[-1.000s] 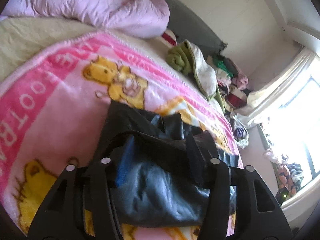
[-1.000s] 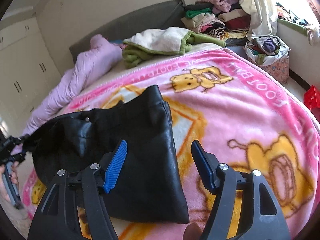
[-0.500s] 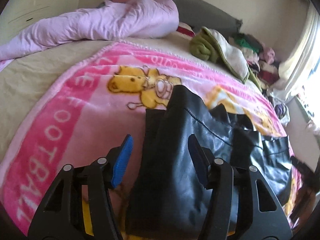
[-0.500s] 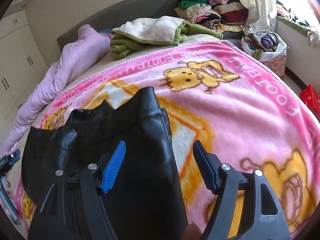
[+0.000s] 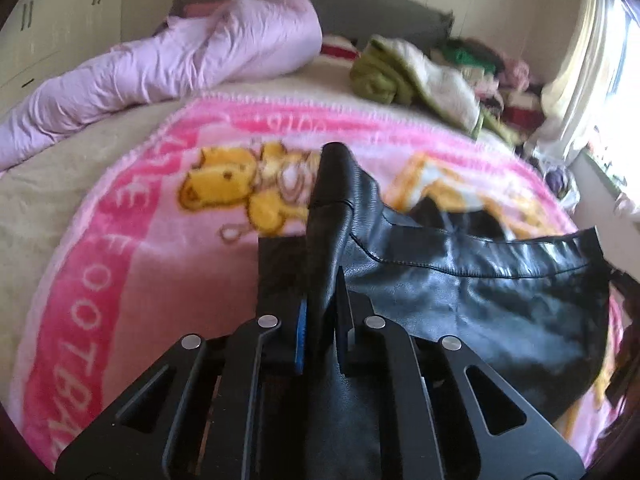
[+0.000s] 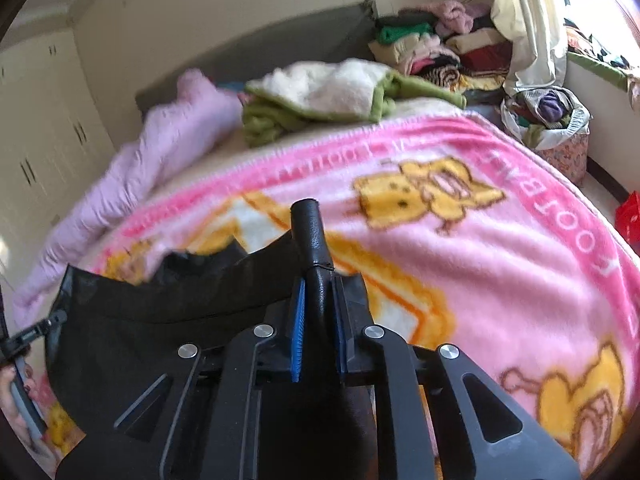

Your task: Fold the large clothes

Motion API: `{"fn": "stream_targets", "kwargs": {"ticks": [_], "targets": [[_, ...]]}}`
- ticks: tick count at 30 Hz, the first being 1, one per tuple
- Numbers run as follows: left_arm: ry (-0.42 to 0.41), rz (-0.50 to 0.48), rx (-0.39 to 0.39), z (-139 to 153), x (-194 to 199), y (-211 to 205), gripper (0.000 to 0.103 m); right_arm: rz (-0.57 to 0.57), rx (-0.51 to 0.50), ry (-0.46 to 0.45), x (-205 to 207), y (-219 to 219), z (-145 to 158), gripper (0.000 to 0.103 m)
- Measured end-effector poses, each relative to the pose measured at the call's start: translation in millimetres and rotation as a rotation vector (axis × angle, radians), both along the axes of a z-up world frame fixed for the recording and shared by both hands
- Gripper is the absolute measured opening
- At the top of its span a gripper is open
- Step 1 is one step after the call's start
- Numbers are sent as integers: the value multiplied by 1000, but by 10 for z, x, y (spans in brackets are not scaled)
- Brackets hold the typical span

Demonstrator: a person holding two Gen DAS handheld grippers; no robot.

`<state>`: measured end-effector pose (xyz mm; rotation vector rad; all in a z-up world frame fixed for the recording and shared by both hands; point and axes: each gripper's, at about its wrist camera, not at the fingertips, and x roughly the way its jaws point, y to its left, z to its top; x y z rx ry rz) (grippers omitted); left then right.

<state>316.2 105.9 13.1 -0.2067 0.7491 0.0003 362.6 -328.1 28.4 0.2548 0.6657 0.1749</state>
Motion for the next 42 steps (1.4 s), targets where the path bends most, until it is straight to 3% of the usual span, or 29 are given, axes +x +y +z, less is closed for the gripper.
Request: {"fn": "stream_targets", "kwargs": {"ticks": [6,12,16,19,21,23,24,25,33,36,42], "targets": [[-32,46,13,106,128,-28,4,-34,38,-10,200,-27,103,10],[47,65,75,-176,305,-80,5,-75,-51,75,418,85,-172,10],[79,70,105,-351,347,-78,14,-97,-75,128,465,93,-404,11],[72,80,108,-385,305,-62,22,-112,-97,154,451,115,-477,17],[62,74,116,-339,264,-69,23,-124,-107,152,394,98,-437,36],[37,72,114,-249,195,-56,28,-105,-87,135,289,67,-381,38],[25,74,108,-204,154,-51,34,-97,-63,130,200,28,-349,44],[14,80,104,-162,118,-48,50,-92,-40,117,107,-3,-320,48],[-37,65,86,141,-234,-195,91,-23,46,47,-719,-40,-97,66],[-22,49,38,168,-323,-302,94,-8,39,20,-963,-3,12,76],[-2,1,40,147,-531,-562,94,14,35,-21,-1271,134,155,76]]}}
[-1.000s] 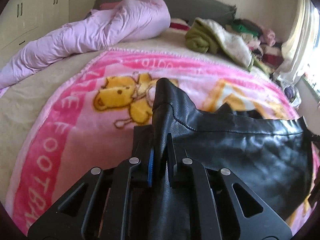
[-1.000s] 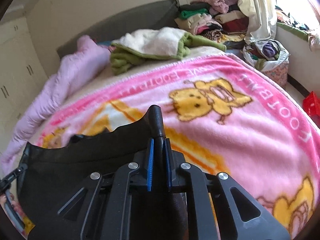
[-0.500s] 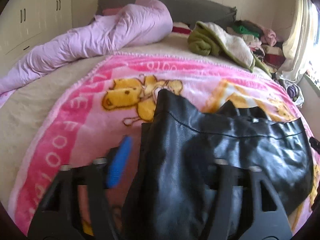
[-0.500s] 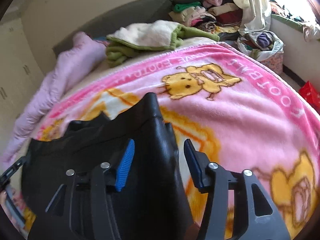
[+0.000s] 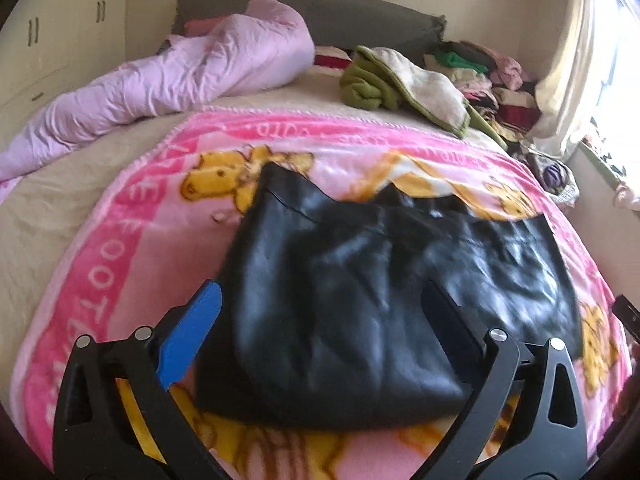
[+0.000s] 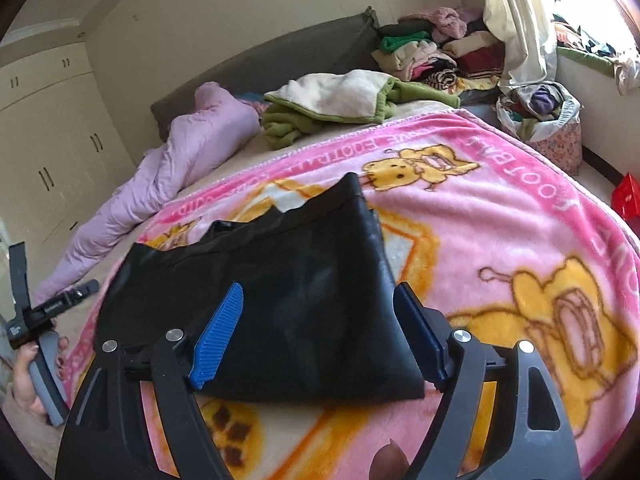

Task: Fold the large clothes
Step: 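Open both grippers and smooth the folded jacket flat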

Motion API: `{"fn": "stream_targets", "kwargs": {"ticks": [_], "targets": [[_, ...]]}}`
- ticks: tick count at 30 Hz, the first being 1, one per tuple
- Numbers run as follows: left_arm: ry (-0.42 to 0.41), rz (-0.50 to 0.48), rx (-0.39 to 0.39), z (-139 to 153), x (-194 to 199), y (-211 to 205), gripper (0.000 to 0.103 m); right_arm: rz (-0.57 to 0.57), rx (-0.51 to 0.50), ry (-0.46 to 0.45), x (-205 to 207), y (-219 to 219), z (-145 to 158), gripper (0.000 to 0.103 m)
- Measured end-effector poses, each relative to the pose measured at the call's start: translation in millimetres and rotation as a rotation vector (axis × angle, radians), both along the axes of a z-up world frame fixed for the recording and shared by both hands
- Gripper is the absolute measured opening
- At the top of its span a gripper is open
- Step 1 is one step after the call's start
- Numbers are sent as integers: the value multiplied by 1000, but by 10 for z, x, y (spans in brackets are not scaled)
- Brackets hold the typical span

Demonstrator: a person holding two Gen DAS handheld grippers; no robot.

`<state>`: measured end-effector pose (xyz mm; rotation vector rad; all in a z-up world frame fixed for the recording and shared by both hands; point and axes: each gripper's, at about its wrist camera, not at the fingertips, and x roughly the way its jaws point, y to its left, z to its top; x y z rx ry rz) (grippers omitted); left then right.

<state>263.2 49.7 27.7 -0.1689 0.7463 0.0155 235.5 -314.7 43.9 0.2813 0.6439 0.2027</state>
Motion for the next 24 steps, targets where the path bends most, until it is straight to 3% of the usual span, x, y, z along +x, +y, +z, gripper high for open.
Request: {"fn": "stream_targets", "kwargs": {"ticks": [11,20,24], "targets": [[30,-83,44,-104,-343,-399,94,52,7,-11,-247,134,115,76],[40,-116,81,-249,-469,-593,94,83,-6,15,-260,208,-10,76],[44,-122,58,-269,-462,-606,94,98,-14,47,-202,272,-93,76]]}}
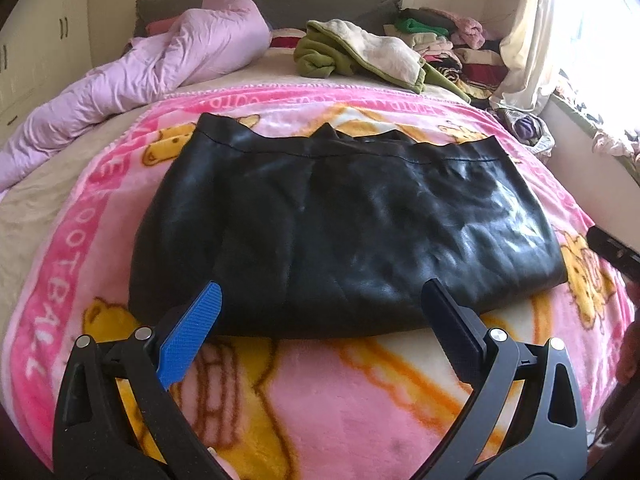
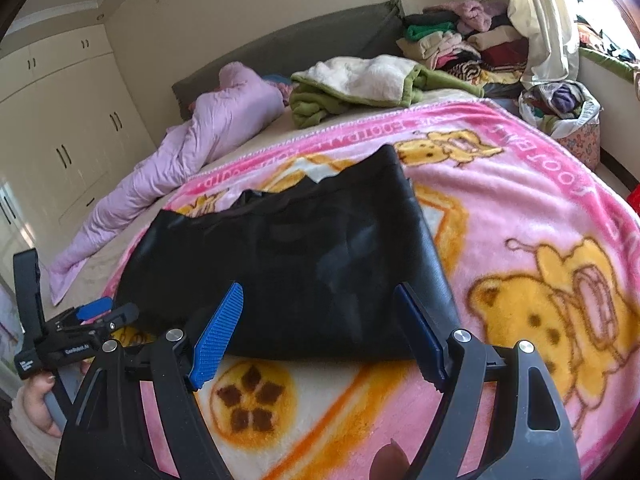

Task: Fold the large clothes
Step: 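Open both grippers and smooth the folded jacket flat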

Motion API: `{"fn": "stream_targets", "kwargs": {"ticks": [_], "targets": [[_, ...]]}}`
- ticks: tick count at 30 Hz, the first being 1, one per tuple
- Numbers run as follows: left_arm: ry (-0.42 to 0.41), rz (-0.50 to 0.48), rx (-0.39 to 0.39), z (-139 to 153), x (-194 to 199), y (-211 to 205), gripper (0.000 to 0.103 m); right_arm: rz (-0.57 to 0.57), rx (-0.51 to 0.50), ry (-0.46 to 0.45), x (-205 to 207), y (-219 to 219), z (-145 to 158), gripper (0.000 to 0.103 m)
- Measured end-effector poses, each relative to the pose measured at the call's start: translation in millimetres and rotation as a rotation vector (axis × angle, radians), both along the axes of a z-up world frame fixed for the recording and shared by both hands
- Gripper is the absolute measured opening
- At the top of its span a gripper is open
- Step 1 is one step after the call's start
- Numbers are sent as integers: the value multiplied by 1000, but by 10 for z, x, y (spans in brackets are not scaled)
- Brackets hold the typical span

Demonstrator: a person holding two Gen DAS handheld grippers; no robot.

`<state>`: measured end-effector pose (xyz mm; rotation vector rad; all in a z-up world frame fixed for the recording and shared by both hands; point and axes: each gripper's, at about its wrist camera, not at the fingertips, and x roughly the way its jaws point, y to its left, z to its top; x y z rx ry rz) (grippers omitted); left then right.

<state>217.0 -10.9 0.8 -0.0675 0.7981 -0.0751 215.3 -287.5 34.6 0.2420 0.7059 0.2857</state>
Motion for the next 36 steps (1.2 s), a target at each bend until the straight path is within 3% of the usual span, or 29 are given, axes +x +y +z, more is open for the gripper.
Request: {"fn": "stream_targets", "kwargs": {"ticks": [4,7,11,15,21,27,28,30,36], "targets": [[-9,47,29,-42,97,70,94,12,-5,35,111,57,-93,77],[16,82,4,-109,199,183,94,1,-50,70,214,107,-213,77],[107,113,15,-337,356,327,94,-35,-76,214,357,80,-589,77],[150,99,-13,-466,390,371,94,-39,-130,208,358,165,-728,77],[108,99,-14,-366,259,388,94,-56,-100,184,272,127,-646,77],[71,172,-24,-166,133,685,94,-41,-46,121,117,57,-409,82],[67,185,-30,-143,113,734,94,-37,-47,114,100,64,-373,82],[60,217,-48,-96,65,874,94,-23,-48,100,58,96,-306,93],[66,282,-77,-22,16,1190,94,20,-84,61,0,306,-142,94]]}}
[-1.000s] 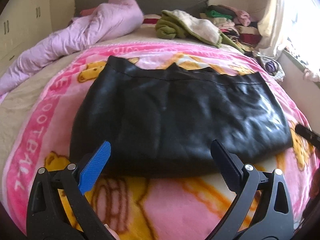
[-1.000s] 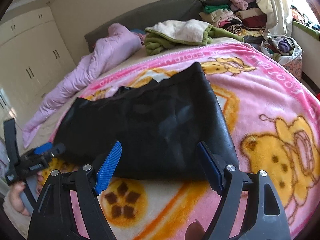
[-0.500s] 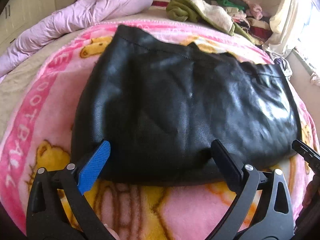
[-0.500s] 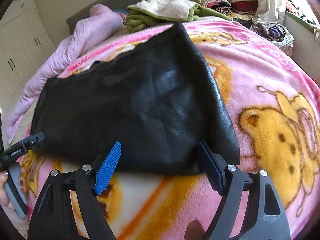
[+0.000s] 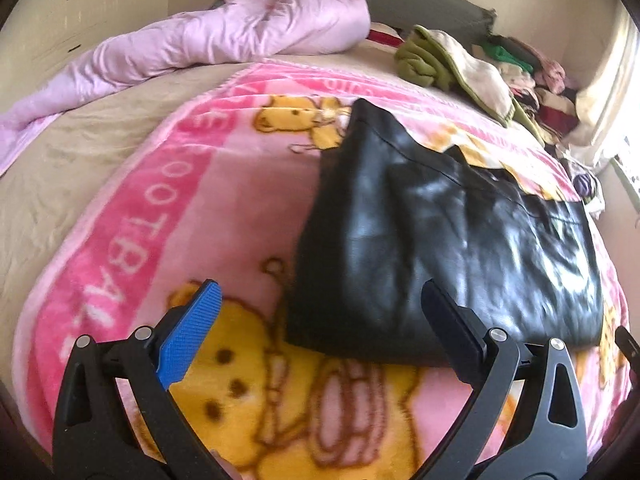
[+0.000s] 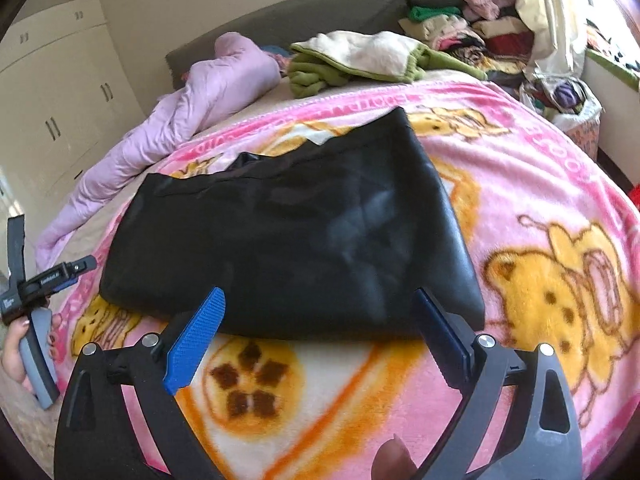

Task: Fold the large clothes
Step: 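Open both grippers and smooth the folded jacket flat, then close both grippers on the side edge of the folded black jacket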

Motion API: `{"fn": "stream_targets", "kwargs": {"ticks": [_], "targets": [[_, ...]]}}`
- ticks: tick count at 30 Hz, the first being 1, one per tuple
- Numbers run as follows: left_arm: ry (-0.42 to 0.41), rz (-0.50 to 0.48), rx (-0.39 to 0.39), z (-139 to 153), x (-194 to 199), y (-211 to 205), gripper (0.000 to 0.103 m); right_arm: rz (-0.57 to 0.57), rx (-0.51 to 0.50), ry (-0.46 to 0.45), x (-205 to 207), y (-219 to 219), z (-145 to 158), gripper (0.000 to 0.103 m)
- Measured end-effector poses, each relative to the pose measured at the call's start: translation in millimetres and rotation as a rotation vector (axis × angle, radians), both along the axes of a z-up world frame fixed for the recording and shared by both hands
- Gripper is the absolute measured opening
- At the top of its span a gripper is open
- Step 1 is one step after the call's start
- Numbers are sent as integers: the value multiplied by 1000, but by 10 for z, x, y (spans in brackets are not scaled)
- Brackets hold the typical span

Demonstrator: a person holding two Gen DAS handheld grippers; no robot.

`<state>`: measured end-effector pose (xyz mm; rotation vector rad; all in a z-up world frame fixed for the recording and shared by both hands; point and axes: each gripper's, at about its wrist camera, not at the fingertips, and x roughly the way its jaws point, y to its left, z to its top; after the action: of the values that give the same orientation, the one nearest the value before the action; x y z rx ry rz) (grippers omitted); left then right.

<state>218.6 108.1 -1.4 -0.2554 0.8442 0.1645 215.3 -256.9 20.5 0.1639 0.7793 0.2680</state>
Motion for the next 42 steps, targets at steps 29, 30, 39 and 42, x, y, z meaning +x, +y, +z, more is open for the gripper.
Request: {"fn": "stream_targets", "kwargs": {"ticks": [29,30,39,42], "targets": [[-14,4,74,208,131,373,94,348,-158,-113,-117,1827,104,99],[-5,-4,80,206,214,354,94,363,-184,-111,-107,1924,37,99],[84,-97,84,33,896,243,94,432,-466,-144,-23,2609,-540,99],[123,-85,52,-80,1089,349,94,422,-660,-203,38,2851,-783,99]]}}
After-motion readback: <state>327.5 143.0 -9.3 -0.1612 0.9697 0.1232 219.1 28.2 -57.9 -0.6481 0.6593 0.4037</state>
